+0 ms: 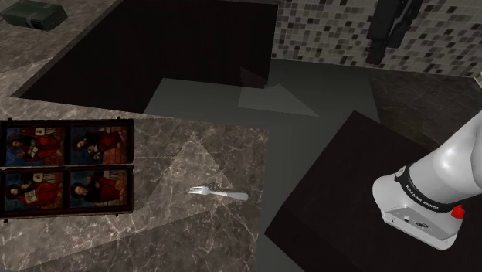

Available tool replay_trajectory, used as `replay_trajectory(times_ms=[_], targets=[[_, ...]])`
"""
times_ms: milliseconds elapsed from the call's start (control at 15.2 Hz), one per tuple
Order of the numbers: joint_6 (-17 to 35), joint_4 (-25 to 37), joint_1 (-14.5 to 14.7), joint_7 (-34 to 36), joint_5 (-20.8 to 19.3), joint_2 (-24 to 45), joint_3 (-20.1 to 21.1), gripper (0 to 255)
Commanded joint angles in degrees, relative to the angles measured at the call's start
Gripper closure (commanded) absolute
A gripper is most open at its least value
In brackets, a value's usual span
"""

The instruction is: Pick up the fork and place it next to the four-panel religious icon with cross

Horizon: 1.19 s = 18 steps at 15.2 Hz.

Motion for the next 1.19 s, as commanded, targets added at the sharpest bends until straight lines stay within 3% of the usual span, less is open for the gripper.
replay_trajectory(times_ms=[0,594,1122], targets=[[0.00,0.00,0.00,0.00,0.00,0.00,0.00,0],[18.68,-7.01,4.37,-3.09,3.99,10.13,4.16,0],[35.09,-7.77,8.29,-6.03,7.21,24.23,8.11,0]])
